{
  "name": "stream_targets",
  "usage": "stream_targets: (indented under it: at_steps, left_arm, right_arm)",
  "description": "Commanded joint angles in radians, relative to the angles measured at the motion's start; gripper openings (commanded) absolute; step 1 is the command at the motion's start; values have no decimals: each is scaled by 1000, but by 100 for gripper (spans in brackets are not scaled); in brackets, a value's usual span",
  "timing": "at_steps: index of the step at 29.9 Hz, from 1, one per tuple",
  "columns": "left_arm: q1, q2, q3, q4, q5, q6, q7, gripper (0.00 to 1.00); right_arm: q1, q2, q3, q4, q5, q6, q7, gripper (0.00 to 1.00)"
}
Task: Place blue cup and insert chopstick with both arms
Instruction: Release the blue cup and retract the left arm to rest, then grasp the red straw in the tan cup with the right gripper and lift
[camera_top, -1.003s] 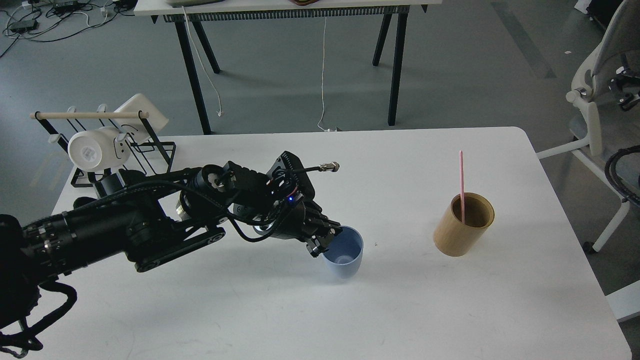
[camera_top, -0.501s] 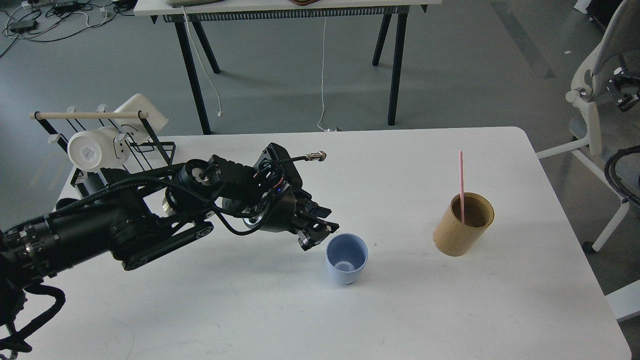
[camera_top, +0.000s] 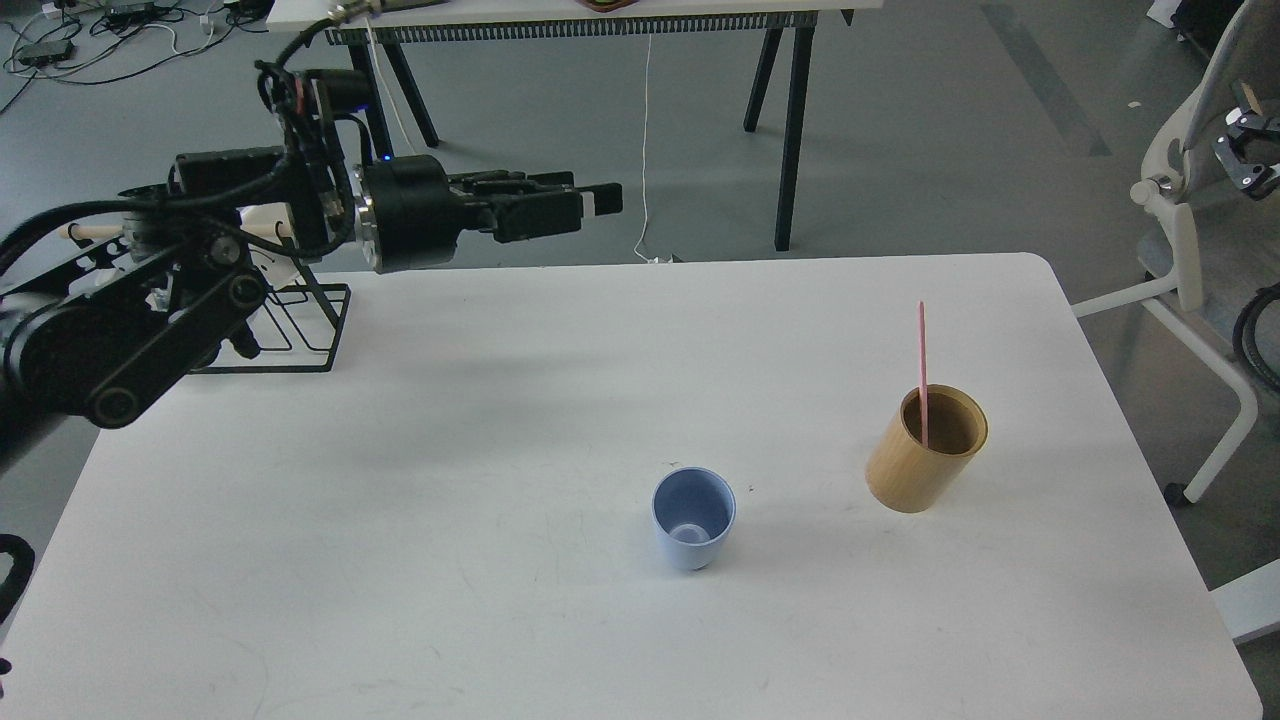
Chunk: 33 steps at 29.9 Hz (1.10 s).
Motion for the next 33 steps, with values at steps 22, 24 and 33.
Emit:
stream_targets:
  at_steps: [22,24,33]
  left_arm:
    - [-11,-76,-6,625,-1459,0,26,100]
    - [-8,-76,-6,626,-1469,0,26,100]
    - [-6,-83,-6,648,-1518,0,69,100]
  right_arm:
    - [11,-305,-256,759,-905,-318,-32,98]
    - [9,-302,-281,805,-1056,-331,-46,98]
    - [17,-294,-445,877,-1423,-341,-40,97]
